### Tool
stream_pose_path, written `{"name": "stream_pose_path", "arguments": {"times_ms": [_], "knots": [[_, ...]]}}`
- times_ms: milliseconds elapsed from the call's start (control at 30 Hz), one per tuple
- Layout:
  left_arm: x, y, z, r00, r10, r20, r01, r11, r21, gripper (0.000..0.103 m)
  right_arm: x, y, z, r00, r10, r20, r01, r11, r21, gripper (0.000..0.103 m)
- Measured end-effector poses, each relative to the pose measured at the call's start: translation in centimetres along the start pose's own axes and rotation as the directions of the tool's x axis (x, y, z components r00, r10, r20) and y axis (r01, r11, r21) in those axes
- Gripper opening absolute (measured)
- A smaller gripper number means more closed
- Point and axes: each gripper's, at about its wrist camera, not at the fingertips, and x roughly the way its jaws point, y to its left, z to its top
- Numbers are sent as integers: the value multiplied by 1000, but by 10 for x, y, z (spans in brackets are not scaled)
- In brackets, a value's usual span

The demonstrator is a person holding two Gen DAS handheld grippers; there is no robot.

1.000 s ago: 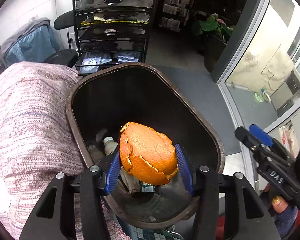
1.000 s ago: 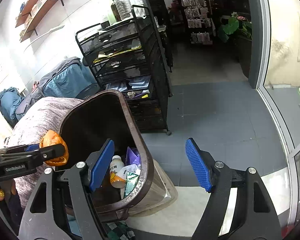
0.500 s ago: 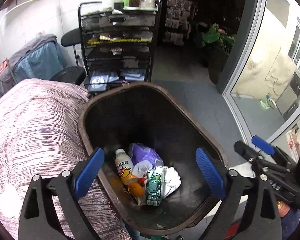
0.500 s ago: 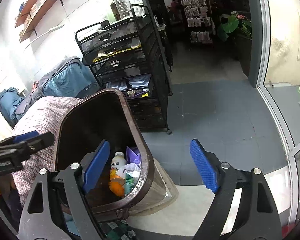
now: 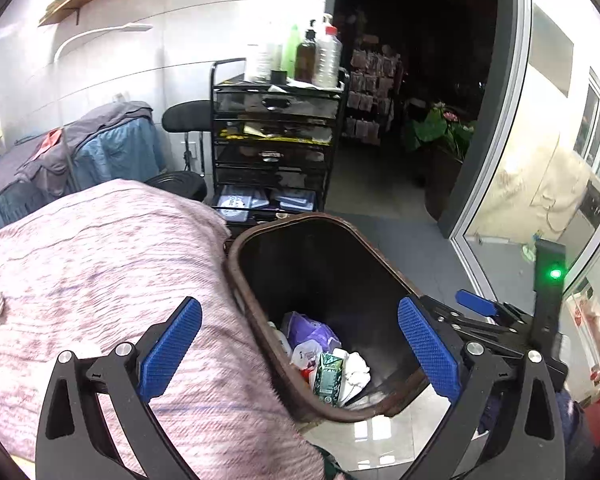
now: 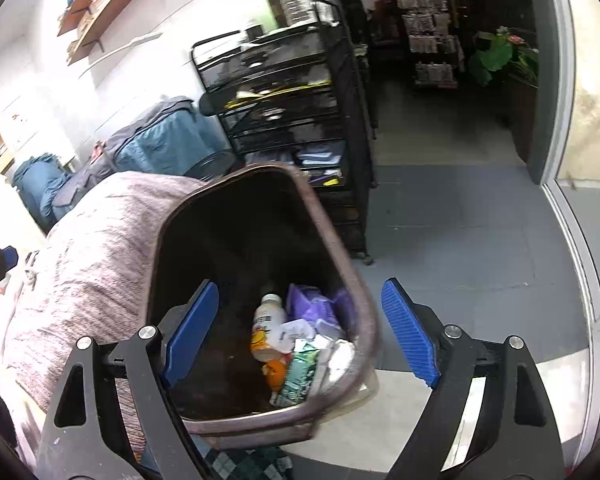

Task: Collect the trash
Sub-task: 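Swing both tools back over the remaining trash on the bed, then grasp the large white tissue with the right tool and lift it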

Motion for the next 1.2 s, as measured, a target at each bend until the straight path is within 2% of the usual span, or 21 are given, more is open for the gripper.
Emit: {"name": "stream_pose_path", "arguments": {"times_ms": [300, 567, 900, 1133, 1200], "knots": [[-31, 50, -21, 997, 72, 15, -71, 994, -88, 97, 2, 52, -5, 996, 89, -22, -91, 993, -74, 84], [-52, 105, -42, 985, 175, -10, -174, 971, -162, 97, 3, 115, -7, 976, 203, -77, -214, 960, -182, 84], [-86, 177, -72, 953, 300, -51, -302, 917, -261, 97, 9, 212, -23, 922, 330, -205, -383, 858, -342, 84], [-105, 223, -97, 922, 372, -105, -386, 870, -306, 97, 14, 275, -40, 883, 356, -305, -464, 760, -456, 84], [-109, 235, -104, 911, 393, -125, -412, 857, -309, 97, 19, 293, -45, 879, 345, -329, -471, 731, -493, 84]]}}
